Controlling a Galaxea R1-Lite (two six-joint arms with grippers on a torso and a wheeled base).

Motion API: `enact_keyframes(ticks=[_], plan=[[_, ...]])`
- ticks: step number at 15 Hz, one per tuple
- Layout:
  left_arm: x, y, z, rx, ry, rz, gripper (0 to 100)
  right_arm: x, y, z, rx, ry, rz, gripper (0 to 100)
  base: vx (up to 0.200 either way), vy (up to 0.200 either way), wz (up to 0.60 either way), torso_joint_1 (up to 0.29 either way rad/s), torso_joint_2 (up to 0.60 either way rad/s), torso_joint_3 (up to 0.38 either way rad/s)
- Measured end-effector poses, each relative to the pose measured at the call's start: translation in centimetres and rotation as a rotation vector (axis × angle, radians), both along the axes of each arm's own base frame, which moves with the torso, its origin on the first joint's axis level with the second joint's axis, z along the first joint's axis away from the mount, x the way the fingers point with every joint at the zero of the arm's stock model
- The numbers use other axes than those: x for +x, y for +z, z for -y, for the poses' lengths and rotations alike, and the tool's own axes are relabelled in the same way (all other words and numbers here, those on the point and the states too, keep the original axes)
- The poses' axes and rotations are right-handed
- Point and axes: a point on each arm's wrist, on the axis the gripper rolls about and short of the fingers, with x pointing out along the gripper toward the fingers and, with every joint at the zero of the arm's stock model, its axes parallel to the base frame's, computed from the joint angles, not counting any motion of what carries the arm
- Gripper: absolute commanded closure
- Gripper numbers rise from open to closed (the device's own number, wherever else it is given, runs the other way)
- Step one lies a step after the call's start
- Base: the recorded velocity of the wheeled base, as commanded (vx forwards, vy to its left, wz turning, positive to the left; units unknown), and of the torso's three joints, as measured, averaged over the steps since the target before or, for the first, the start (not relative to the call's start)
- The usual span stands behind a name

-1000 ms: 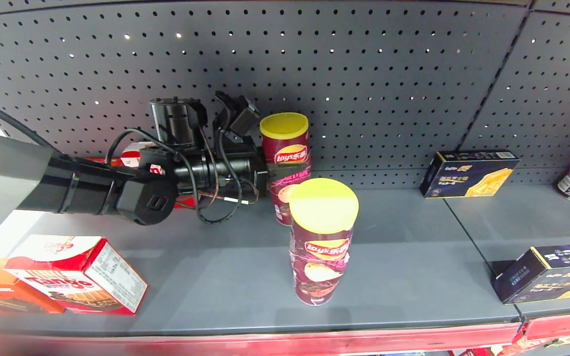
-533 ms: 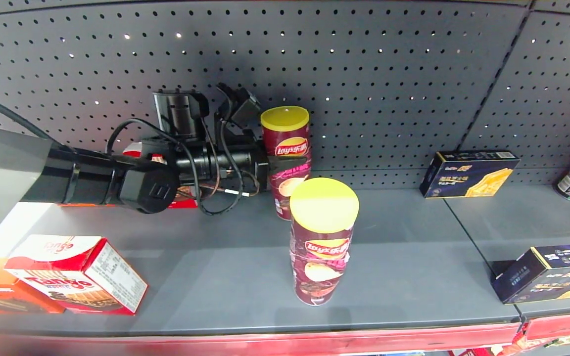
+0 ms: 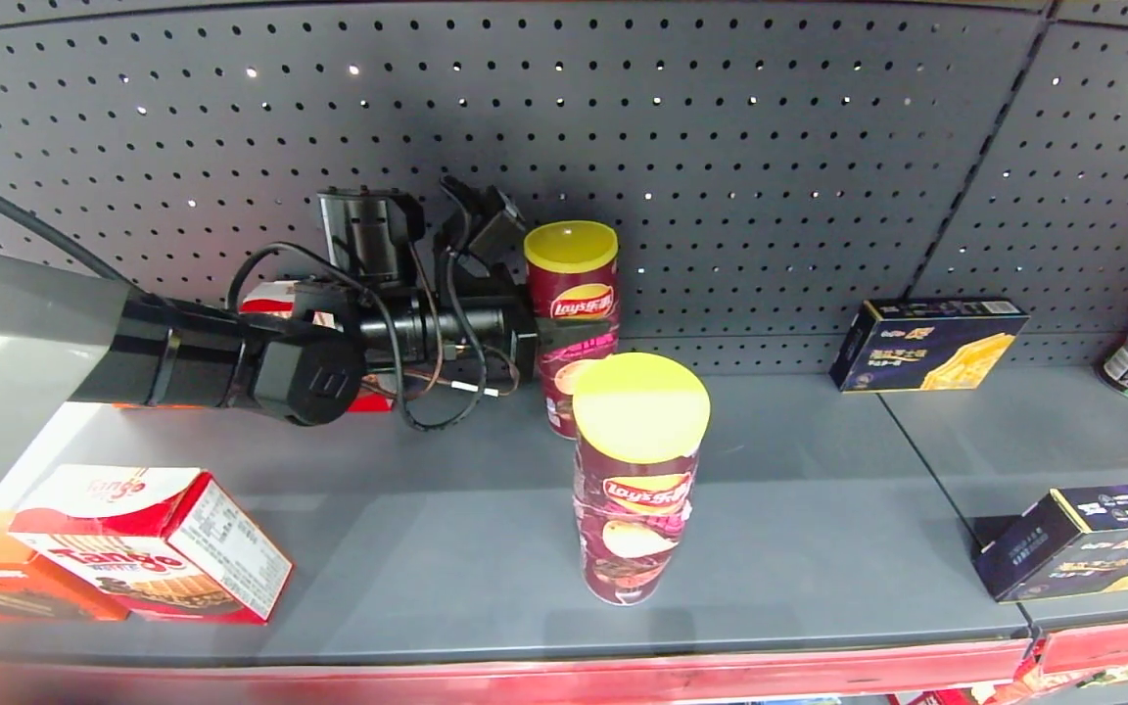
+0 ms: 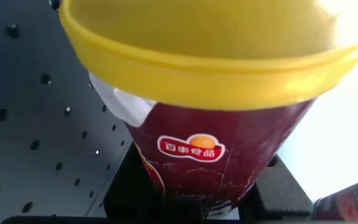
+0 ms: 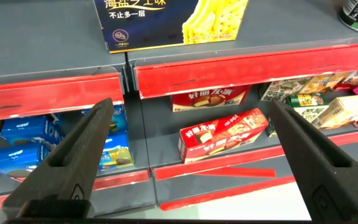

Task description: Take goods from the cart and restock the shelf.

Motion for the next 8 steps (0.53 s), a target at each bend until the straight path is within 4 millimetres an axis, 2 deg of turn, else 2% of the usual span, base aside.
enact_keyframes(ticks=[2, 3, 8], plan=[[0.1, -0.5, 0.0, 0.013, -0.001, 0.009, 100, 0.0, 0.0, 0.0, 0.000, 0.000, 0.000, 0, 0.000, 0.000, 0.00, 0.000, 0.00, 0.000], [0.1, -0.7, 0.0, 0.018, -0.001, 0.011, 0, 0.0, 0.0, 0.0, 0.000, 0.000, 0.000, 0, 0.000, 0.000, 0.00, 0.000, 0.00, 0.000], [-0.1, -1.4, -0.3, 0.030, 0.011, -0.014, 0, 0.0, 0.0, 0.0, 0.000, 0.000, 0.000, 0, 0.000, 0.000, 0.00, 0.000, 0.00, 0.000]])
